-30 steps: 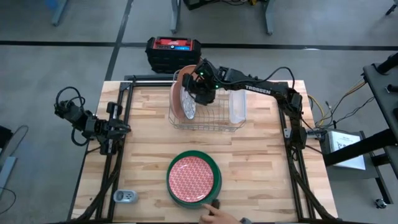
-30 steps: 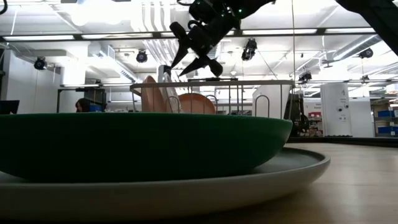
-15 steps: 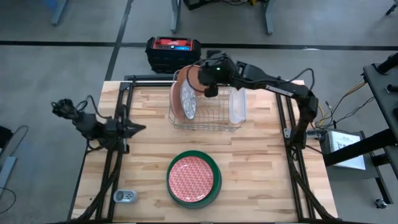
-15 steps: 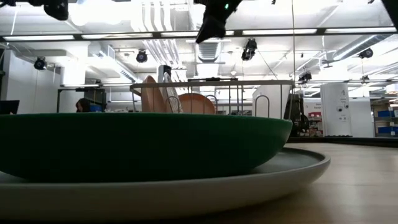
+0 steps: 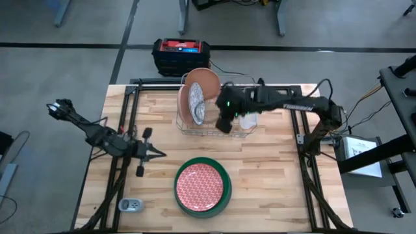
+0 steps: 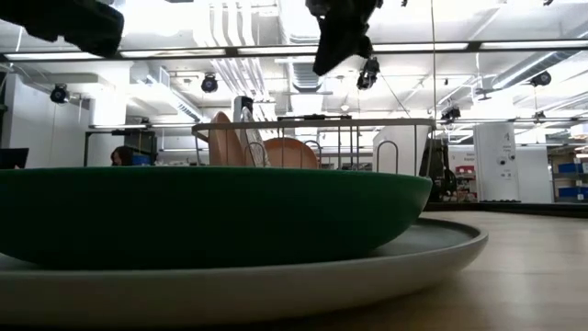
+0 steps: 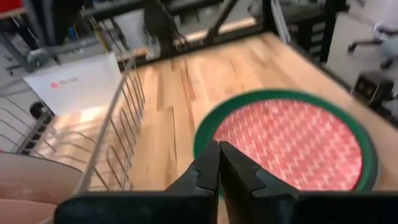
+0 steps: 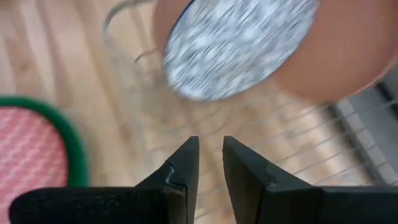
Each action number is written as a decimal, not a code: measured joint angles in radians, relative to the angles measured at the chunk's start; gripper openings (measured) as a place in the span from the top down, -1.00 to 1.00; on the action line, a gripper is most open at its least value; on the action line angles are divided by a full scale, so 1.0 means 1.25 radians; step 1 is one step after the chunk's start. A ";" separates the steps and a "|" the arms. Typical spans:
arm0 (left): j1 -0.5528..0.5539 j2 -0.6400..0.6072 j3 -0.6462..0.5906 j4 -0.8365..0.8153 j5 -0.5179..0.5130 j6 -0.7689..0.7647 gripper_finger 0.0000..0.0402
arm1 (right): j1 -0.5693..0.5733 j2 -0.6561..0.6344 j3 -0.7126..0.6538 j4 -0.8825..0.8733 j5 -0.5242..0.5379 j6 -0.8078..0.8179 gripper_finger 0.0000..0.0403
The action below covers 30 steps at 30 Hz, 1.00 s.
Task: Sort dishes
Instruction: Put the orange patterned plate in the dish rack
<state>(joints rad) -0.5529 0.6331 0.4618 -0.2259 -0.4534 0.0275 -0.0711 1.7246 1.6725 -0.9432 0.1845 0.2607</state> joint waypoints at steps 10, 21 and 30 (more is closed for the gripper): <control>0.000 0.160 0.000 0.069 0.141 -0.062 1.00 | 0.237 0.000 -0.190 0.225 0.044 0.288 0.63; -0.023 0.335 0.000 0.181 0.259 -0.099 1.00 | 0.341 0.006 -0.351 0.426 0.043 0.612 0.37; -0.041 0.464 0.000 0.269 0.287 -0.135 1.00 | 0.399 0.034 -0.374 0.452 0.044 0.768 0.13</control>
<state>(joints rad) -0.6038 1.2128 0.4618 0.1103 -0.0946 -0.1417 0.4271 1.7677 1.2053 -0.3778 0.2389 1.2201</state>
